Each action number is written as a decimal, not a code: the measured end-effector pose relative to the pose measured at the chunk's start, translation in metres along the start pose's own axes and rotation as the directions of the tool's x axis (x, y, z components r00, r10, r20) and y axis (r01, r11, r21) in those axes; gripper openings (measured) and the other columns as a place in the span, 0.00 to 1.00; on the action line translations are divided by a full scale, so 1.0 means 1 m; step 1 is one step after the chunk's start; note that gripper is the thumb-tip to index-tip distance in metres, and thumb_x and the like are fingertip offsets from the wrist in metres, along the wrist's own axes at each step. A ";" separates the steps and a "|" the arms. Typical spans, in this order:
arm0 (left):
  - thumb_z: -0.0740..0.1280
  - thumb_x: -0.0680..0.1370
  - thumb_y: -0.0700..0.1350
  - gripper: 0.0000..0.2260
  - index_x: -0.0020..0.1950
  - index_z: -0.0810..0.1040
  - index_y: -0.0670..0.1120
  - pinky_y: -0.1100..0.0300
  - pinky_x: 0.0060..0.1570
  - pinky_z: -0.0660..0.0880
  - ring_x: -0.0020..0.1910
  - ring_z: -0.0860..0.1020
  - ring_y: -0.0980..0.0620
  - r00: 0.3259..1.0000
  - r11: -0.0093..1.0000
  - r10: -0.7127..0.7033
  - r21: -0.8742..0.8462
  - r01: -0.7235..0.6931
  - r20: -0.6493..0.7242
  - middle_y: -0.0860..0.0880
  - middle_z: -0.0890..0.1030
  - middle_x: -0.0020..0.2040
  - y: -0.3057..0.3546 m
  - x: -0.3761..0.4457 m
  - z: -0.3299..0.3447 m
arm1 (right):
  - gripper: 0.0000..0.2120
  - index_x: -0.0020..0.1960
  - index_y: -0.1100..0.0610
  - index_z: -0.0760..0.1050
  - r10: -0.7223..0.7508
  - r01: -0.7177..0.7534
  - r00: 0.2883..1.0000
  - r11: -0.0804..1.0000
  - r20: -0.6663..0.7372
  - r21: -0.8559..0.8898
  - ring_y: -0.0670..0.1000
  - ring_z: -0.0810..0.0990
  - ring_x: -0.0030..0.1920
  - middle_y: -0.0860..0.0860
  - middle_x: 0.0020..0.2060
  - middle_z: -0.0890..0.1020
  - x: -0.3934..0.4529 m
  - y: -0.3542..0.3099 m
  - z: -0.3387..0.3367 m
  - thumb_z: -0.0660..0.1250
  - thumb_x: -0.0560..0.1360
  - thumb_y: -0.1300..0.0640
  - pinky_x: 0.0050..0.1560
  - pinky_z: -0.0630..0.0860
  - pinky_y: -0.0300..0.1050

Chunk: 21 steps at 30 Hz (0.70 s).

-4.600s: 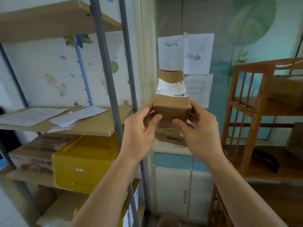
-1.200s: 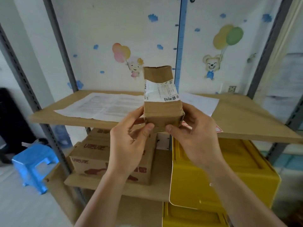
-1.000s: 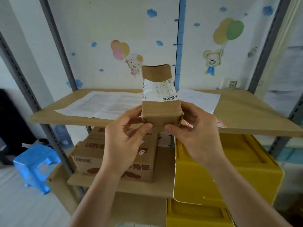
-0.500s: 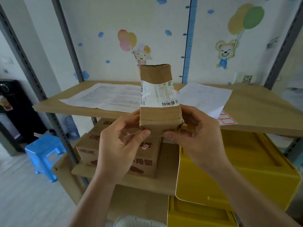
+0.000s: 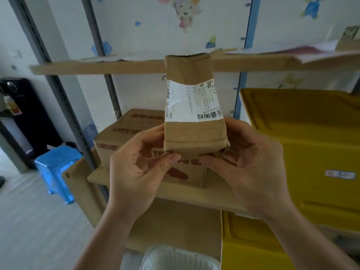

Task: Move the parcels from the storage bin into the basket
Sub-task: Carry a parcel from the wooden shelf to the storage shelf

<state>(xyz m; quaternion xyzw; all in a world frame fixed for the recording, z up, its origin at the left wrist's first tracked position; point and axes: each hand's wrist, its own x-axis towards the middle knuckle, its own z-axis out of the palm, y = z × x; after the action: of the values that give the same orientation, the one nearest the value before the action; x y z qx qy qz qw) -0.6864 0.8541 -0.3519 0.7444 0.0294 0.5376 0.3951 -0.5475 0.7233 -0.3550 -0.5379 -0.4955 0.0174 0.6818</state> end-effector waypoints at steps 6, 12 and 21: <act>0.73 0.71 0.34 0.17 0.57 0.79 0.47 0.72 0.47 0.79 0.52 0.83 0.63 1.000 0.998 0.015 -0.068 -0.014 0.009 0.64 0.84 0.52 -0.070 -0.057 0.003 | 0.32 0.64 0.46 0.76 -0.032 0.031 0.999 0.998 -0.021 -0.045 0.45 0.82 0.61 0.42 0.59 0.84 -0.045 0.074 0.020 0.80 0.65 0.67 0.57 0.82 0.42; 0.73 0.71 0.38 0.17 0.59 0.79 0.47 0.65 0.52 0.80 0.57 0.83 0.56 1.000 0.986 0.024 -0.163 -0.023 0.007 0.53 0.85 0.58 -0.138 -0.118 0.015 | 0.31 0.66 0.53 0.76 -0.077 0.077 0.996 0.997 -0.033 0.003 0.47 0.82 0.61 0.46 0.59 0.85 -0.094 0.152 0.025 0.78 0.65 0.66 0.58 0.81 0.43; 0.73 0.71 0.34 0.18 0.59 0.79 0.47 0.68 0.51 0.79 0.56 0.83 0.54 0.993 0.987 0.115 -0.109 -0.115 -0.014 0.52 0.84 0.56 -0.203 -0.214 0.043 | 0.31 0.66 0.53 0.76 -0.161 0.161 0.985 0.987 -0.061 -0.007 0.49 0.83 0.62 0.46 0.59 0.85 -0.178 0.240 0.019 0.78 0.65 0.65 0.60 0.81 0.49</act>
<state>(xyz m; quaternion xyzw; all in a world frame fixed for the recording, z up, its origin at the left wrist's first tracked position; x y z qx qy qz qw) -0.6632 0.8696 -0.6487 0.7200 -0.0416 0.5631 0.4036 -0.5285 0.7388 -0.6534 -0.4970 -0.5163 -0.0544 0.6953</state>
